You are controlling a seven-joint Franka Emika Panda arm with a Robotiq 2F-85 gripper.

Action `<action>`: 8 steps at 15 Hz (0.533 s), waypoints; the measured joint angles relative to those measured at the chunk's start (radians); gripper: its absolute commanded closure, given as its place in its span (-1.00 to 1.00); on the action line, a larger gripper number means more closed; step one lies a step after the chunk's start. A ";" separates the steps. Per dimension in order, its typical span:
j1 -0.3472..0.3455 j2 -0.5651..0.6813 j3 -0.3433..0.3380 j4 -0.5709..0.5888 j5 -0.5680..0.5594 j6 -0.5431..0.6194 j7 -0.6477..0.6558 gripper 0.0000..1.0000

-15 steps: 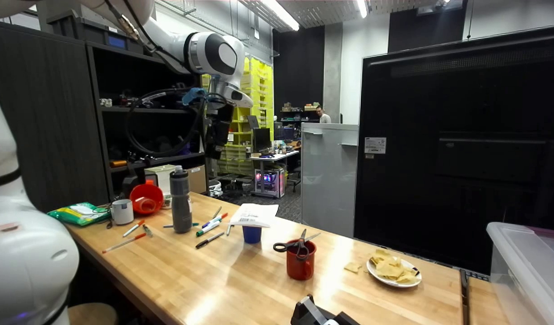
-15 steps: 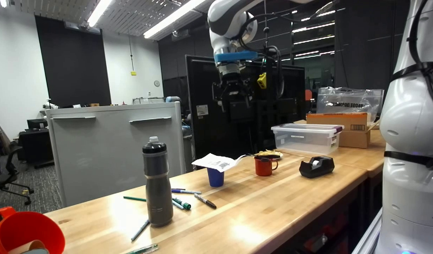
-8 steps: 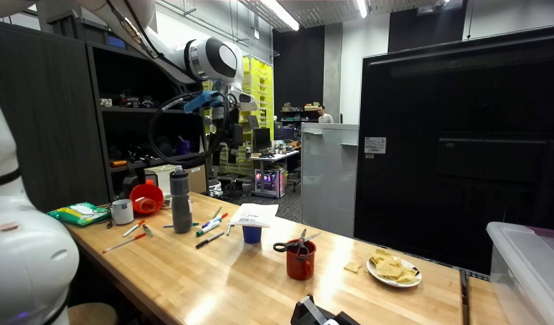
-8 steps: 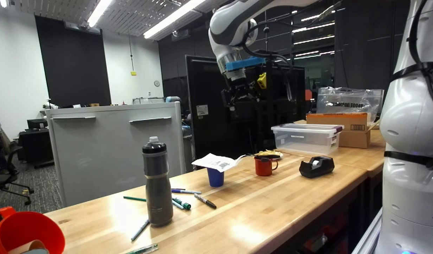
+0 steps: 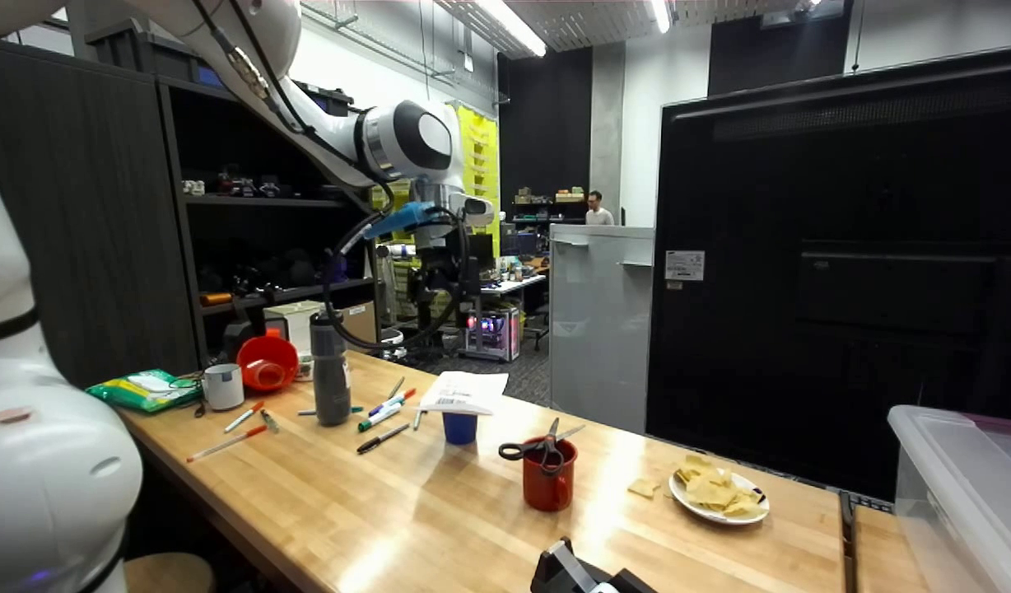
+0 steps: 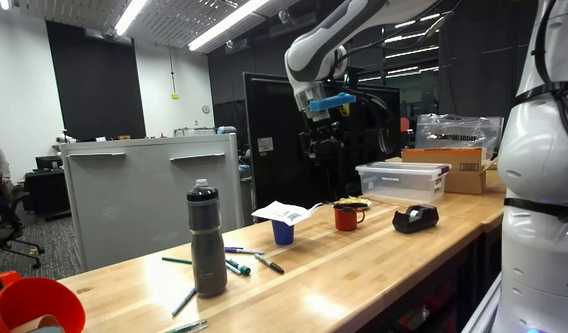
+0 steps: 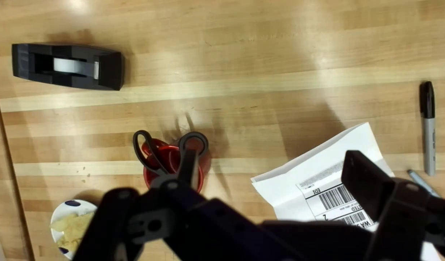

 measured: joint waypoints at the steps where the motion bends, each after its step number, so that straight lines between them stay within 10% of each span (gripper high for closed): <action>1: -0.006 0.000 -0.012 -0.019 0.003 0.034 -0.015 -1.00; 8: -0.036 -0.006 -0.077 -0.118 -0.014 0.184 -0.276 -1.00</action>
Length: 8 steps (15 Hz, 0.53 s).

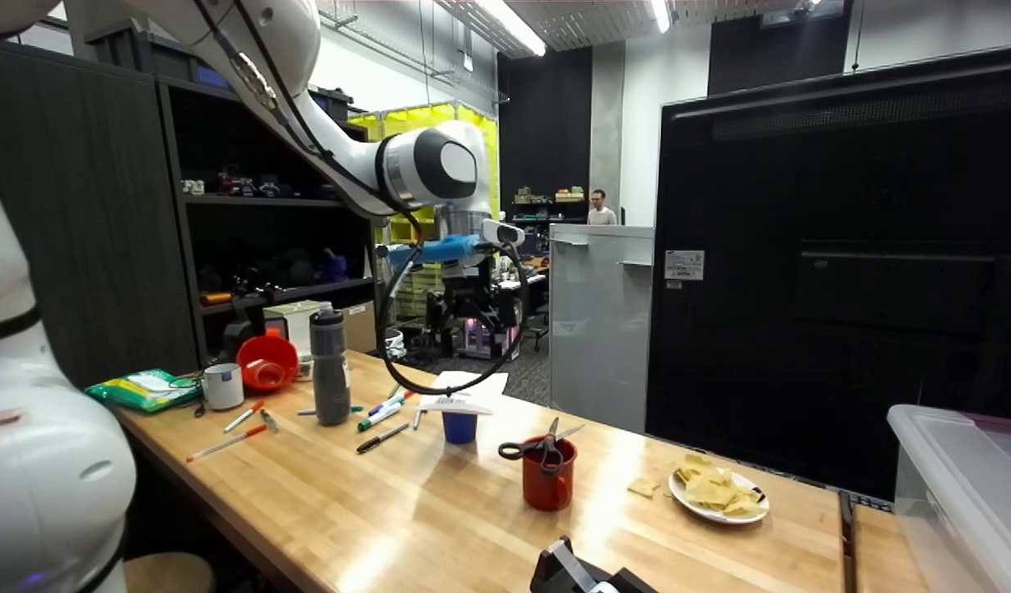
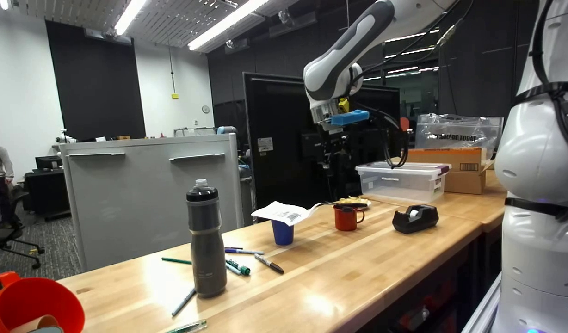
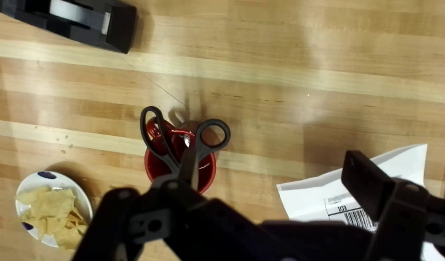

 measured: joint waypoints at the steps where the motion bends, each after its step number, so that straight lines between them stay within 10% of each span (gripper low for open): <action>1: -0.002 -0.005 -0.004 -0.009 -0.012 0.004 -0.035 -1.00; 8: -0.025 -0.040 -0.030 -0.055 -0.074 0.093 -0.119 -1.00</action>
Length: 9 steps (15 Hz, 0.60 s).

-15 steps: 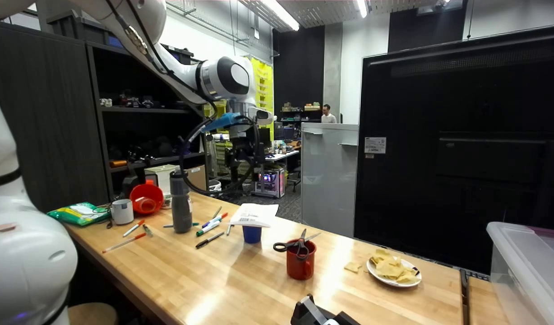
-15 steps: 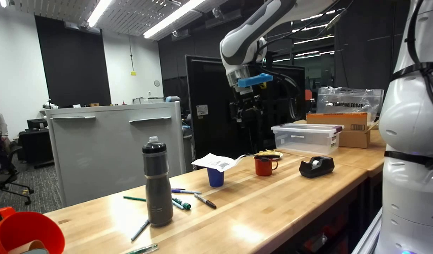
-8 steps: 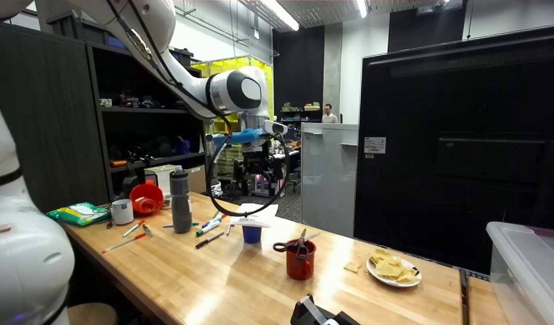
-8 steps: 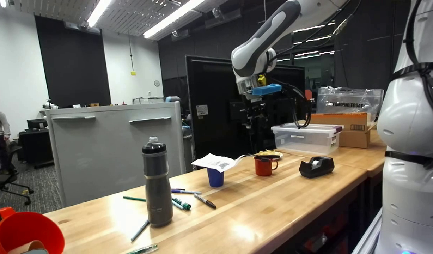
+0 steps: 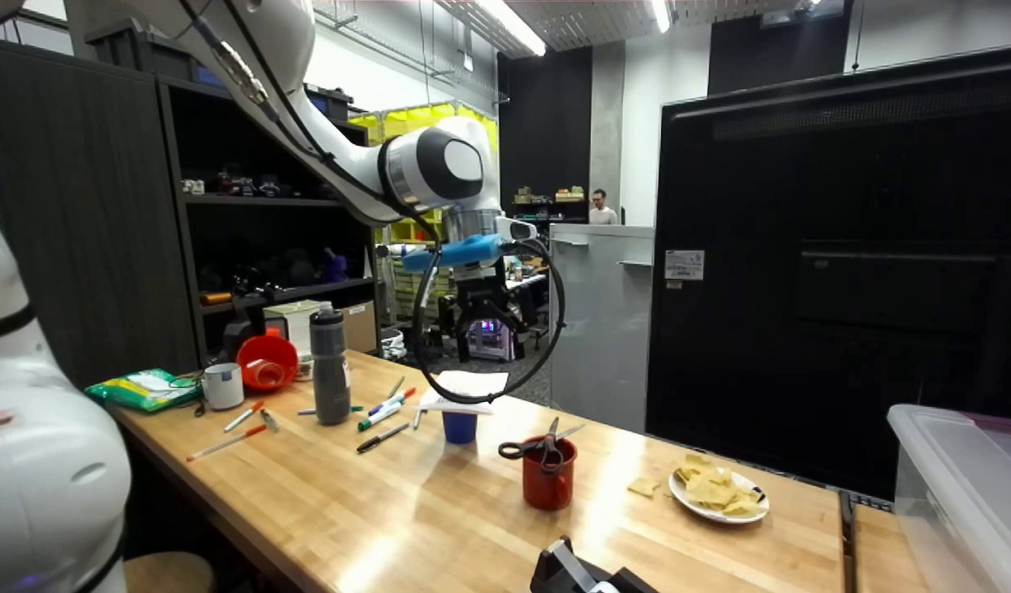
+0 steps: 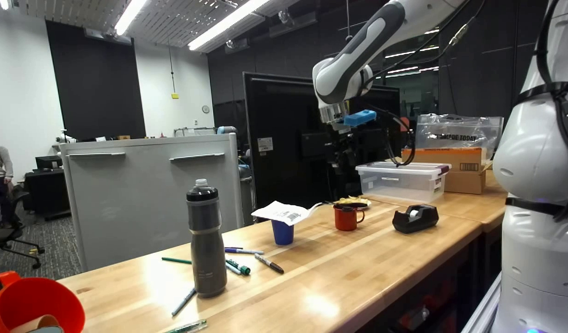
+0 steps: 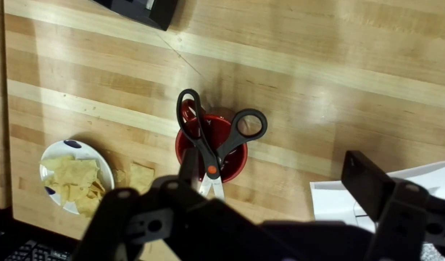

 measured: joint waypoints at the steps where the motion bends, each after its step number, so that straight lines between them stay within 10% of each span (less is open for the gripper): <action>1: -0.007 0.000 -0.002 -0.001 0.000 0.021 0.019 -1.00; 9: -0.042 0.003 -0.023 -0.018 0.020 0.132 0.135 -1.00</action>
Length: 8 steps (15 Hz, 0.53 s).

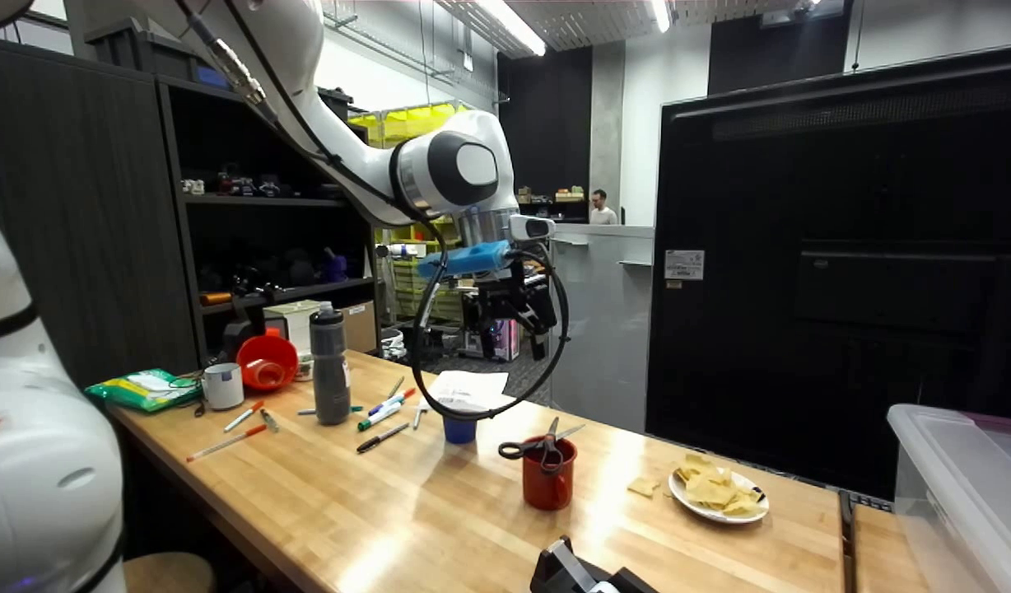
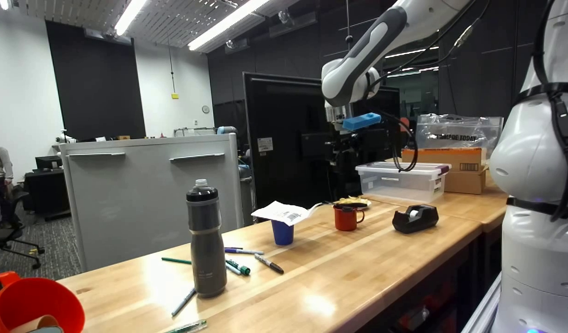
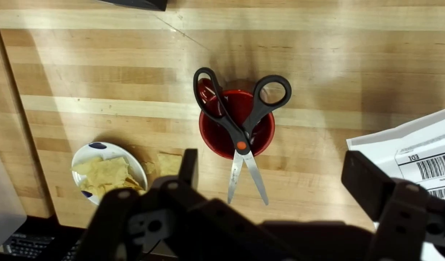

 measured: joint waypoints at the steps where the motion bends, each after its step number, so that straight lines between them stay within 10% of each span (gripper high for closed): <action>1: -0.001 0.005 -0.003 -0.004 0.007 0.010 0.001 -1.00; 8: -0.004 0.088 -0.027 -0.010 0.092 0.077 -0.007 -1.00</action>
